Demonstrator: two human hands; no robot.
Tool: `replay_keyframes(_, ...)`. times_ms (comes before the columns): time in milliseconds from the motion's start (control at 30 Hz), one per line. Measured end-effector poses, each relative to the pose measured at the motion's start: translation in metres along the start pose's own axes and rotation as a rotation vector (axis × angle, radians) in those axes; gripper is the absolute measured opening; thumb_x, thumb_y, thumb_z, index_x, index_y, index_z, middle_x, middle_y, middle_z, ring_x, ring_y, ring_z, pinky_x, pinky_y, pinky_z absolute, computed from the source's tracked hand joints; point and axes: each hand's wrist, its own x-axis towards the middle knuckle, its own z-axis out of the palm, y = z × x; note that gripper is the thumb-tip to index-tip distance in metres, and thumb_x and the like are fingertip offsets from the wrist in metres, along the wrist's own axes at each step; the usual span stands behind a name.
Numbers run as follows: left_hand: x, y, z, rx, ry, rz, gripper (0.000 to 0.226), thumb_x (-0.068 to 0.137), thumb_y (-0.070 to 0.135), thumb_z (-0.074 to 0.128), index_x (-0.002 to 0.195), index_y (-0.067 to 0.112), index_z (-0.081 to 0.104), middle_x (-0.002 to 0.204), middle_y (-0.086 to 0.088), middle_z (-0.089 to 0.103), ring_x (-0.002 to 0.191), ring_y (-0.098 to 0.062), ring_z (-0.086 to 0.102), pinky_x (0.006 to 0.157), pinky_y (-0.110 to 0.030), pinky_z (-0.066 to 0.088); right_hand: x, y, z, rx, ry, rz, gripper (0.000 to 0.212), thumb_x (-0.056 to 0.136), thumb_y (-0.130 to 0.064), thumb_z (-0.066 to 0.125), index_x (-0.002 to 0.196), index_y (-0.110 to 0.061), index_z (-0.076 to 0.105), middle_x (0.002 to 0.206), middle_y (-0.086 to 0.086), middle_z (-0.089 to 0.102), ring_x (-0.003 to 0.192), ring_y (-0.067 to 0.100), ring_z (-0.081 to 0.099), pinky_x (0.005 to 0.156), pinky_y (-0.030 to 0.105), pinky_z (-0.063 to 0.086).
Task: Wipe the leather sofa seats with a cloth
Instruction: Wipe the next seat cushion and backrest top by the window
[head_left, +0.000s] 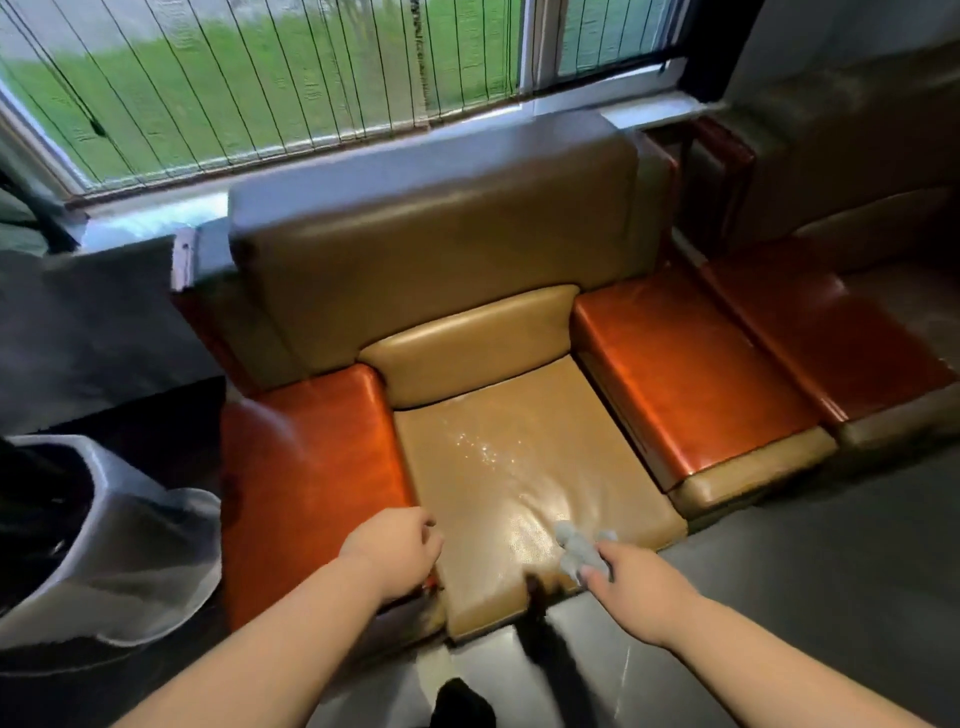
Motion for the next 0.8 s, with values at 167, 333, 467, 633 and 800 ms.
replay_keyframes(167, 0.065, -0.033, -0.018, 0.107, -0.078, 0.058, 0.04, 0.104, 0.048, 0.047, 0.135, 0.028, 0.062, 0.131, 0.0, 0.069, 0.12, -0.025, 0.064, 0.098, -0.036, 0.053, 0.052, -0.021, 0.022, 0.118, 0.009, 0.083, 0.027, 0.104, -0.049, 0.045, 0.081, -0.036, 0.043, 0.078, -0.007, 0.057, 0.073, 0.01, 0.054, 0.06, 0.029, 0.04)
replay_keyframes(333, 0.113, -0.047, 0.007, 0.196, -0.11, 0.069, 0.036, 0.101, 0.048, 0.046, 0.126, 0.031, 0.065, 0.123, 0.001, 0.071, 0.114, -0.025, 0.067, 0.093, -0.039, 0.056, 0.104, -0.025, 0.056, 0.149, -0.022, 0.147, 0.028, 0.104, -0.05, 0.043, 0.086, -0.029, 0.045, 0.086, -0.003, 0.057, 0.082, 0.021, 0.057, 0.074, 0.041, 0.049)
replay_keyframes(467, 0.15, -0.062, 0.049, 0.244, -0.12, 0.12, 0.037, 0.1, 0.048, 0.047, 0.128, 0.029, 0.064, 0.127, 0.001, 0.067, 0.118, -0.025, 0.063, 0.095, -0.04, 0.055, 0.156, -0.023, 0.085, 0.172, -0.038, 0.137, 0.029, 0.106, -0.046, 0.043, 0.087, -0.023, 0.043, 0.088, 0.0, 0.056, 0.084, 0.025, 0.055, 0.071, 0.039, 0.041)
replay_keyframes(633, 0.191, -0.074, 0.105, 0.189, -0.079, 0.138, 0.055, 0.103, 0.049, 0.05, 0.151, 0.024, 0.053, 0.161, -0.004, 0.045, 0.15, -0.025, 0.039, 0.123, -0.042, 0.035, 0.215, -0.018, 0.123, 0.146, -0.072, 0.159, 0.029, 0.108, -0.041, 0.042, 0.117, -0.016, 0.053, 0.113, 0.009, 0.06, 0.104, 0.031, 0.057, 0.077, 0.032, 0.037)
replay_keyframes(800, 0.227, -0.103, 0.159, 0.293, -0.031, 0.162, 0.07, 0.104, 0.058, 0.043, 0.164, 0.025, 0.031, 0.176, -0.006, 0.01, 0.163, -0.025, 0.001, 0.131, -0.042, 0.005, 0.261, -0.019, 0.169, 0.12, -0.043, 0.137, 0.043, 0.107, -0.041, 0.045, 0.141, -0.015, 0.049, 0.133, 0.016, 0.056, 0.119, 0.038, 0.06, 0.094, 0.036, 0.046)
